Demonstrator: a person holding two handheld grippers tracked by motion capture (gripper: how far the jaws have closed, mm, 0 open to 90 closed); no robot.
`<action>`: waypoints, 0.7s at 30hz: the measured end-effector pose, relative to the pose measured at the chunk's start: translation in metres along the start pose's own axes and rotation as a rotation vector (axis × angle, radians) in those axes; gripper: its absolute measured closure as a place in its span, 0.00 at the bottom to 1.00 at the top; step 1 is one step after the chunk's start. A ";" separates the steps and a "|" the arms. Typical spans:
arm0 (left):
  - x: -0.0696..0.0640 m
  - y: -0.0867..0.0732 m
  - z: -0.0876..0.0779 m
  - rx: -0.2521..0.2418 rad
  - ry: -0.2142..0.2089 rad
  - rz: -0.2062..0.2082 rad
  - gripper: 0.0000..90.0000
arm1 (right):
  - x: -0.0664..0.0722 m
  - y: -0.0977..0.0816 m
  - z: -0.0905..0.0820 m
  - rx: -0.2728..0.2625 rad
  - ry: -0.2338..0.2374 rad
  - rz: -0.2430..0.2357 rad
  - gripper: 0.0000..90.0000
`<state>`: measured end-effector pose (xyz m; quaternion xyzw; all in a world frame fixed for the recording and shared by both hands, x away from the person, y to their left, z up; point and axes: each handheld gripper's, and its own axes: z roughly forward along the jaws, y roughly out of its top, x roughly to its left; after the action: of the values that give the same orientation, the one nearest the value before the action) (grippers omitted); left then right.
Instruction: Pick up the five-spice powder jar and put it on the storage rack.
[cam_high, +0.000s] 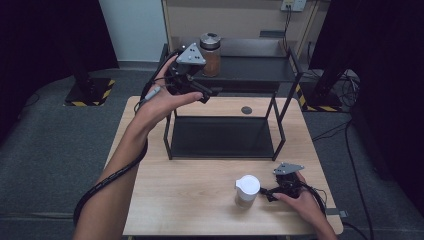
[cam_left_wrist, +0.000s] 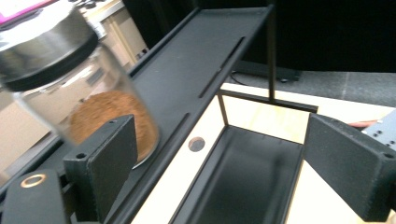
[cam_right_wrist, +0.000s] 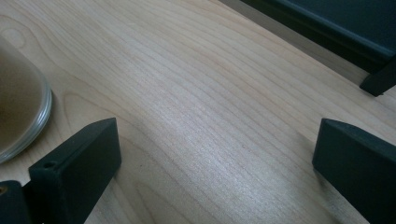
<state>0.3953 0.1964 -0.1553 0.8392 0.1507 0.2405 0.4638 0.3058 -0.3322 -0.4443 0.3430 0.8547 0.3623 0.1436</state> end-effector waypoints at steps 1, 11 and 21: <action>0.000 -0.001 0.001 -0.001 -0.005 -0.001 0.11 | 0.000 0.000 0.000 0.000 0.000 0.000 0.02; -0.002 -0.011 0.015 0.021 -0.035 -0.021 0.09 | 0.000 0.000 0.000 0.000 0.000 0.000 0.02; -0.010 -0.024 0.021 0.018 -0.066 -0.011 0.08 | 0.000 0.000 0.000 0.001 0.000 0.000 0.02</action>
<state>0.3978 0.1896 -0.1883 0.8499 0.1421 0.2091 0.4623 0.3059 -0.3321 -0.4442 0.3430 0.8548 0.3619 0.1436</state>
